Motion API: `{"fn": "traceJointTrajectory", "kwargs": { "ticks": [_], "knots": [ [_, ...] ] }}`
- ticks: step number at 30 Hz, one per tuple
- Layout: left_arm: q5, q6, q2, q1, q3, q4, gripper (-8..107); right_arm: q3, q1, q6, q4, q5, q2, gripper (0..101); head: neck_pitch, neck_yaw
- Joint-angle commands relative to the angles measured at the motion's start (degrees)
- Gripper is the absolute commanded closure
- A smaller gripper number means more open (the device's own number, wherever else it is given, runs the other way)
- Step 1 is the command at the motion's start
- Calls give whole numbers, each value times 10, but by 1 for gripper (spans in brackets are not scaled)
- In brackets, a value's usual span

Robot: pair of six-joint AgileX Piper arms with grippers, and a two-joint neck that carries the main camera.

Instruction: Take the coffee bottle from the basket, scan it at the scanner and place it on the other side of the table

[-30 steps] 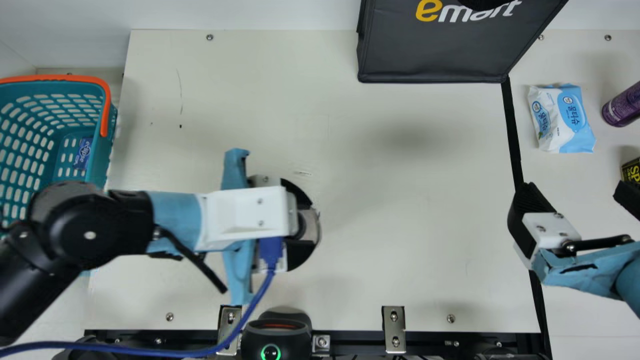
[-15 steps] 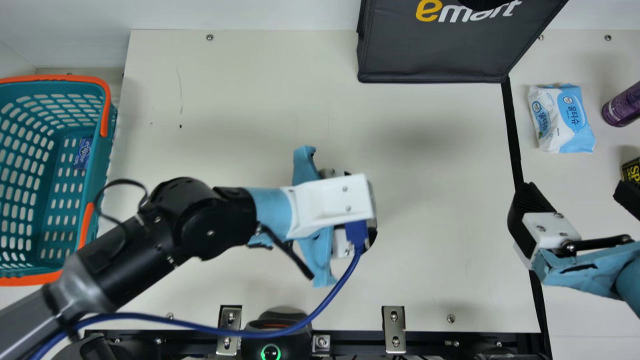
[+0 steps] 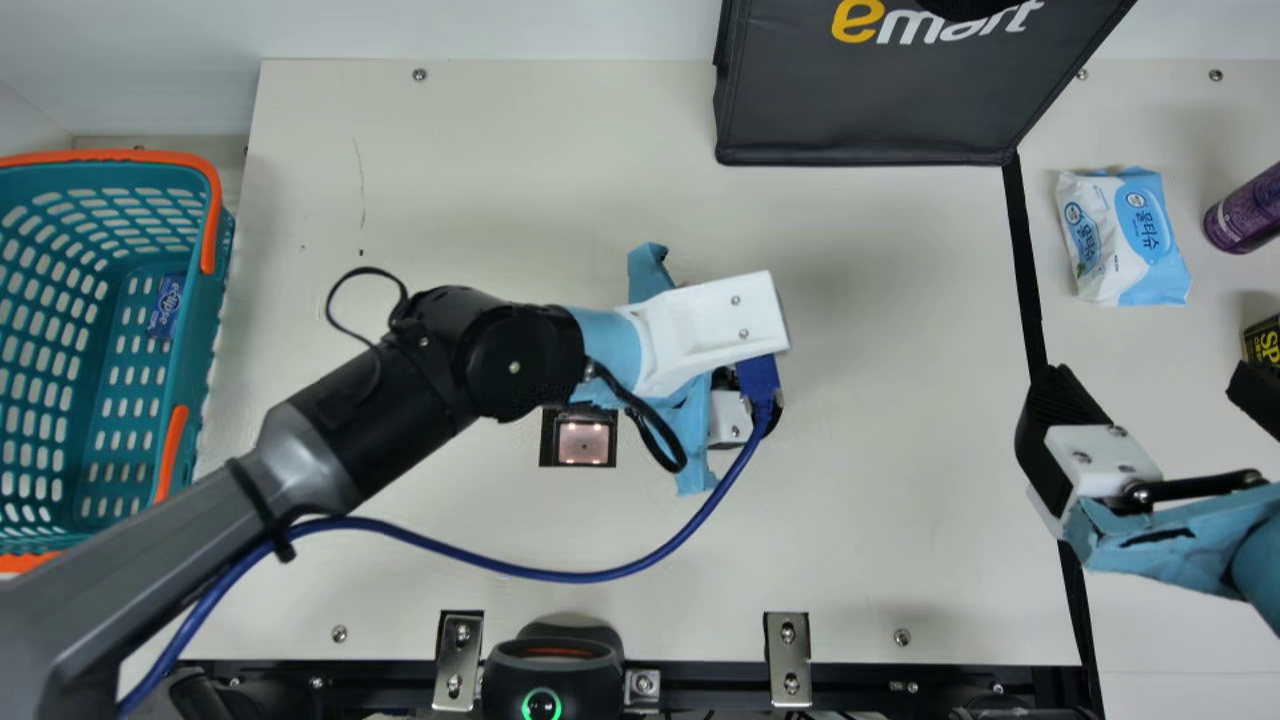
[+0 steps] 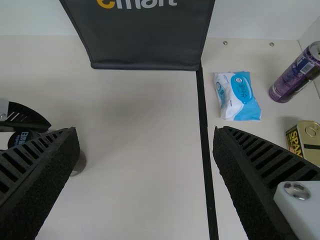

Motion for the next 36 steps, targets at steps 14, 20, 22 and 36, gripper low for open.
{"fn": "traceJointTrajectory", "kwargs": {
  "ticks": [14, 20, 22, 36],
  "knots": [
    [2, -37, 21, 16, -11, -2, 50, 0, 0, 0, 0, 0, 0, 6, -17, 1],
    [13, -77, 12, 25, -8, 0, 30, 0, 0, 0, 0, 1, 0, 6, -17, 1],
    [18, -89, 5, 29, -5, -3, 23, 0, 0, 0, 0, 1, 0, 6, -17, 1],
    [78, -84, -93, 86, 94, 14, 9, 0, 0, 0, 0, 1, 0, 6, -17, 1]
  ]
}}
